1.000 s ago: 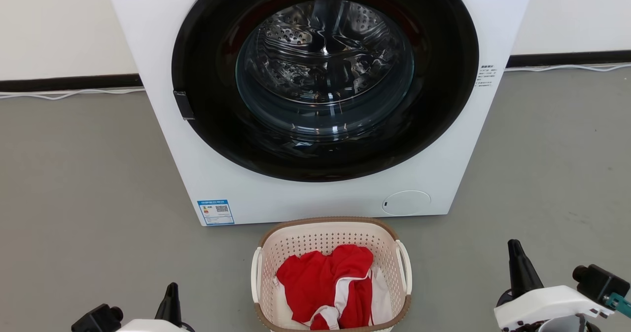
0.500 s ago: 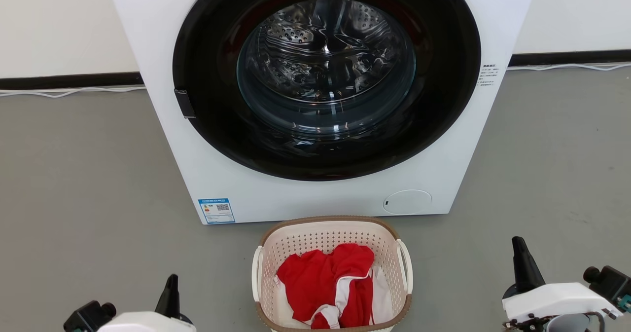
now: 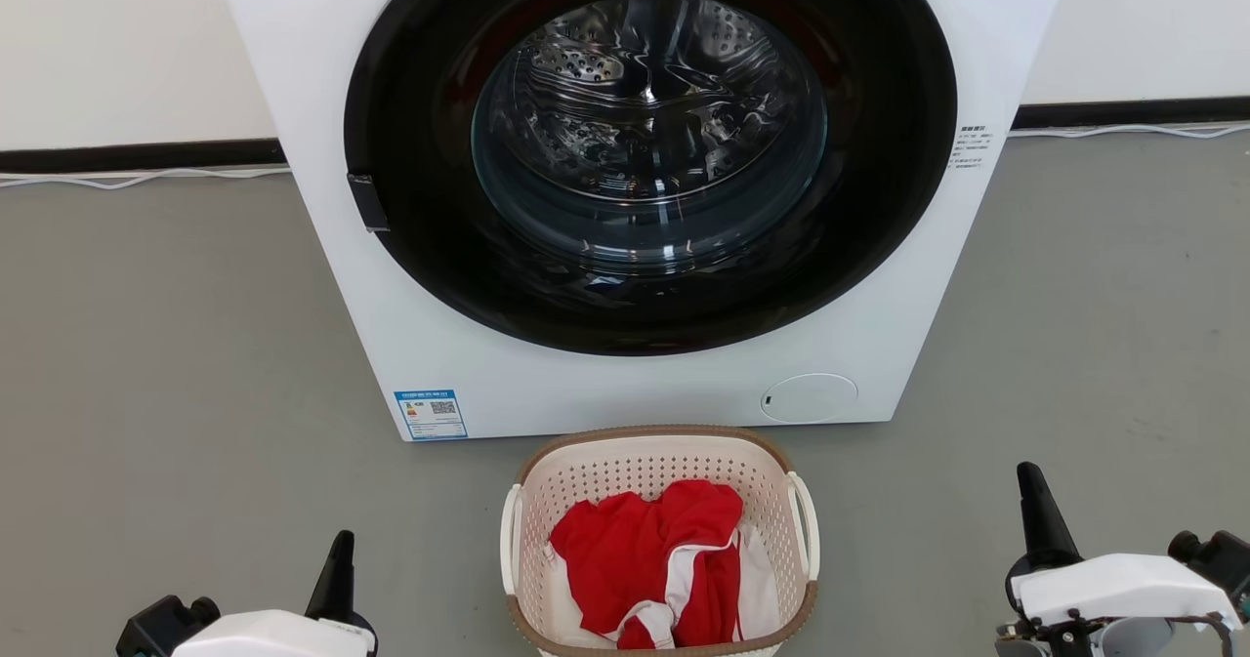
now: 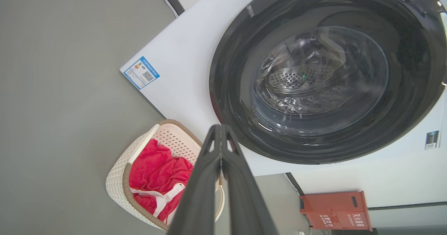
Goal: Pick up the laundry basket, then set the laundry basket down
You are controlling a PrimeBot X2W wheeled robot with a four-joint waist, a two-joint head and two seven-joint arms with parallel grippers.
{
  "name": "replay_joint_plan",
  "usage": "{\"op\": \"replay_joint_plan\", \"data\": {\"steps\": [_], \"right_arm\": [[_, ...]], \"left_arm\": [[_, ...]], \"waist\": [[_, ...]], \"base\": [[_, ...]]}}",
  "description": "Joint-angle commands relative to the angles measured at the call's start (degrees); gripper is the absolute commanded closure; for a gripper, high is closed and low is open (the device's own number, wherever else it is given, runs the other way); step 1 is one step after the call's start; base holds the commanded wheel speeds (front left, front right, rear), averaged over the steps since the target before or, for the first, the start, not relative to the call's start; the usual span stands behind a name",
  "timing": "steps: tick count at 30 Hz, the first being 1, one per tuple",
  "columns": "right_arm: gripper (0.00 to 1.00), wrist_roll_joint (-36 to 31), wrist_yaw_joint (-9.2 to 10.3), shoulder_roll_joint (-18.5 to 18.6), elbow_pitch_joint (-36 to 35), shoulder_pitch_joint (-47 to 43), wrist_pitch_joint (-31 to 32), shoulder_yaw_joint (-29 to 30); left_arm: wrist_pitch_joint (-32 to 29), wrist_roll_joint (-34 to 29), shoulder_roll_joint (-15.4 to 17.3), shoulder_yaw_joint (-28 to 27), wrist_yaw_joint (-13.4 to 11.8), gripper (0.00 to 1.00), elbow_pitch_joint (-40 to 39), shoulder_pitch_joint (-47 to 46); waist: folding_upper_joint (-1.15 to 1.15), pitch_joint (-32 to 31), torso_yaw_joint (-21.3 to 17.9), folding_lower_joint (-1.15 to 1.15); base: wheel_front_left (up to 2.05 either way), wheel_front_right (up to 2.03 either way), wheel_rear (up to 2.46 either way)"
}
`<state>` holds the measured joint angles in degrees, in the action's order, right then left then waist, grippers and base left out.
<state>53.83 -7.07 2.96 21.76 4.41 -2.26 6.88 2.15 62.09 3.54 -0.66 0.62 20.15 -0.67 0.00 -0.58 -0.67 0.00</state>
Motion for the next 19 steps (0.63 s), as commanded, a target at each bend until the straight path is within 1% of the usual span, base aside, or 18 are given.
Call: {"op": "replay_joint_plan", "data": {"steps": [1, 19], "right_arm": [[1.0, 2.03, -0.26, 0.29, -2.08, 1.65, 0.6, -0.71], [1.0, 14.44, -0.31, 0.16, -4.01, 1.69, 3.39, -0.58]], "left_arm": [[-0.3, 1.71, 0.22, -1.45, 0.93, 1.0, -1.94, -3.37], [-3.15, 11.4, -0.08, -2.96, 2.96, 1.0, -3.36, -4.11]], "waist": [[0.0, 0.02, 0.02, 0.0], [0.0, 0.27, 0.24, 0.0]], "base": [[0.0, 0.0, 0.0], [0.0, 0.0, 0.0]]}}
